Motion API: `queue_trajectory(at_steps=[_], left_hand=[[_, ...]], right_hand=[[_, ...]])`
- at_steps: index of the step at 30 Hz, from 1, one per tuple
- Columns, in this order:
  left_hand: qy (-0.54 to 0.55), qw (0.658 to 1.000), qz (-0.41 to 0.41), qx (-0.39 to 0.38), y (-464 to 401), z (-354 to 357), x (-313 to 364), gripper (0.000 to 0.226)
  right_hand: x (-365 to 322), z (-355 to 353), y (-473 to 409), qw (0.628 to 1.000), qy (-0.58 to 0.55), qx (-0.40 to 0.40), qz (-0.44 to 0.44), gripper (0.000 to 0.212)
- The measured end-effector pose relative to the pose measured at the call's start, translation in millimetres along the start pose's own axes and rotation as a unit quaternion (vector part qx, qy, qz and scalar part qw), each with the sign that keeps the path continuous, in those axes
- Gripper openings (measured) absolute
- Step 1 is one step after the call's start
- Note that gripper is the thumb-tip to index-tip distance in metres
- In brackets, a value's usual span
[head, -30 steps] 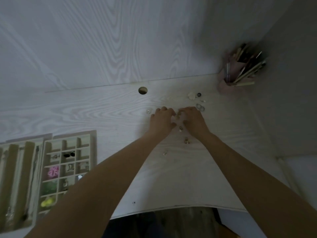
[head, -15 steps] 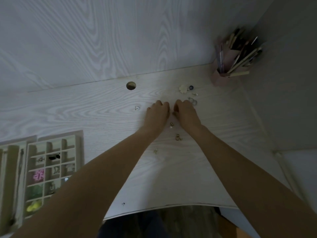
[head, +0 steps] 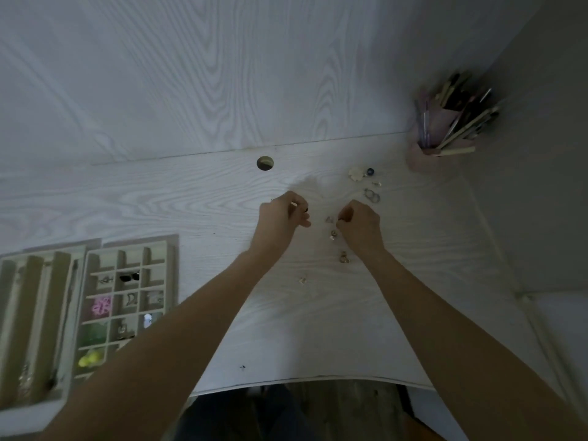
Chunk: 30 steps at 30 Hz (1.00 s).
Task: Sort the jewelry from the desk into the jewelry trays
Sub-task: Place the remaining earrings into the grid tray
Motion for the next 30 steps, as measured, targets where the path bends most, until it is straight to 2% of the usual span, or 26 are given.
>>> queue_trajectory(at_steps=[4,8,12,18,22,26,30], left_hand=[[0.032,0.999,0.012,0.003,25.1,-44.9,-3.4,0.007],[0.040,0.999,0.018,0.008,53.9,-91.0,-7.7,0.007],[0.086,0.995,-0.014,0.053,79.3,-138.3,-24.7,0.004],[0.065,0.990,-0.034,0.117,102.2,-195.5,-52.5,0.009],[0.048,0.986,-0.065,0.147,113.7,-231.3,-76.3,0.006],[0.054,0.985,-0.088,0.138,120.9,-251.6,-96.1,0.015],[0.060,0.990,-0.074,0.109,124.6,-257.2,-107.3,0.020]], right_hand=[[-25.8,5.8,26.6,0.989,-0.142,-0.047,0.009,0.010],[-63.4,19.3,54.1,0.963,-0.250,-0.098,-0.035,0.017],[-109.1,41.0,74.0,0.943,-0.274,-0.175,-0.067,0.013],[-164.7,78.7,97.3,0.929,-0.277,-0.226,-0.099,0.013],[-182.7,102.8,110.0,0.912,-0.312,-0.260,-0.058,0.012],[-194.9,120.0,119.5,0.904,-0.325,-0.274,-0.038,0.015],[-198.4,132.4,122.5,0.907,-0.314,-0.280,-0.027,0.017]])
Point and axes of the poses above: each hand's wrist, its own y-axis away from the middle knuckle, its own z-axis out of the palm, x = y × z, the point moved 1 cm from there along -y, towards the middle knuckle, and after that the axes turned 1 degree about -y, right-handed, at the moved point
